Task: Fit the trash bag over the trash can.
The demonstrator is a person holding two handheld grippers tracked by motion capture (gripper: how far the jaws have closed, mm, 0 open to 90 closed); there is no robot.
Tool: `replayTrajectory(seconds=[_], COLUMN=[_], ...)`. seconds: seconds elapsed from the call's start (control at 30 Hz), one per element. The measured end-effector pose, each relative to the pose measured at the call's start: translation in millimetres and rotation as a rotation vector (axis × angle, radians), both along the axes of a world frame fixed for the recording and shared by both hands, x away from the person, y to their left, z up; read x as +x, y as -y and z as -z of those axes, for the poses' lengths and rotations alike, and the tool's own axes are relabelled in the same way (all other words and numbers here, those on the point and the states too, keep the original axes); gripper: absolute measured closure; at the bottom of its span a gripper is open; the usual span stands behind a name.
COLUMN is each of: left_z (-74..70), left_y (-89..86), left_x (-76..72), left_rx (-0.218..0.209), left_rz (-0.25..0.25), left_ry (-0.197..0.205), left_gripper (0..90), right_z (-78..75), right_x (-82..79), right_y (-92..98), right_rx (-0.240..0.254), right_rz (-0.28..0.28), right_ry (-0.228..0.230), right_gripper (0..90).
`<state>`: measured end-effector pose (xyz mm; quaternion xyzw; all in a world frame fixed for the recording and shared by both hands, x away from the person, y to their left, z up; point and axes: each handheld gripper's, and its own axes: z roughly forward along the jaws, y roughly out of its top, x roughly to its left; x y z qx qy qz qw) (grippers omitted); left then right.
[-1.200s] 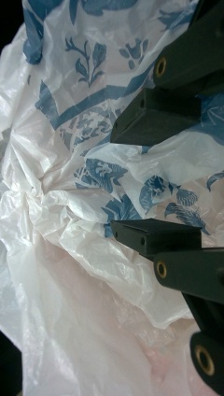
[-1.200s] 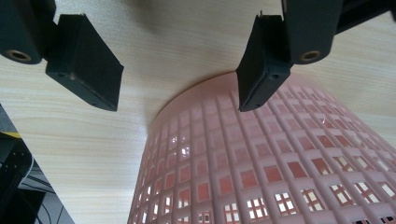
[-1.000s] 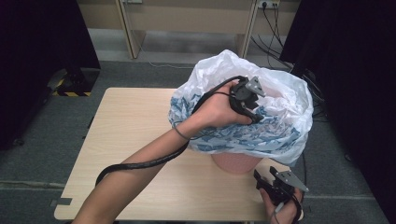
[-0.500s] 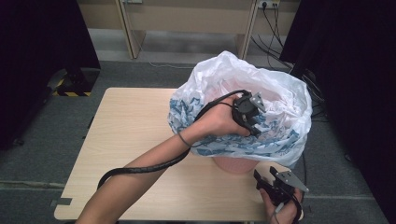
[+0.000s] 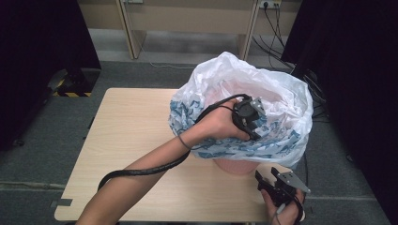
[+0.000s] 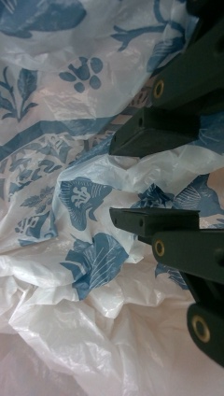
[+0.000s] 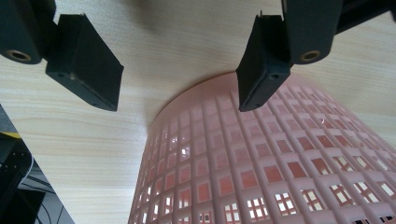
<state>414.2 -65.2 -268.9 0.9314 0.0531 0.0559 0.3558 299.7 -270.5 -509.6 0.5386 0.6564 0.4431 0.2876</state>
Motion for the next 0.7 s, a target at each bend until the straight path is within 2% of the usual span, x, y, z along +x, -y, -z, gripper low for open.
replayTrajectory(seconds=[0.17,0.3,0.4,0.7], left_z=[-1.2,-13.0,-24.9,-46.9], left_y=[-1.1,-8.1,-16.8,-31.7], left_x=[-0.2,1.3,3.5,10.9], left_rx=[-0.001,-0.052,-0.091,-0.116], left_rz=[0.005,-0.027,-0.046,-0.094], left_ry=[-0.011,0.006,0.016,0.046], left_gripper=[60.1,47.2,41.2,38.5], right_z=[0.0,0.0,0.0,0.0], right_x=[-0.1,-0.2,0.2,0.1], right_y=[0.0,0.2,-0.2,-0.5], right_rx=[0.000,0.001,-0.001,-0.005], right_rz=[0.000,0.001,0.001,0.002], right_ry=[0.000,0.002,-0.002,-0.002], right_gripper=[31.3,31.3,31.3,31.4])
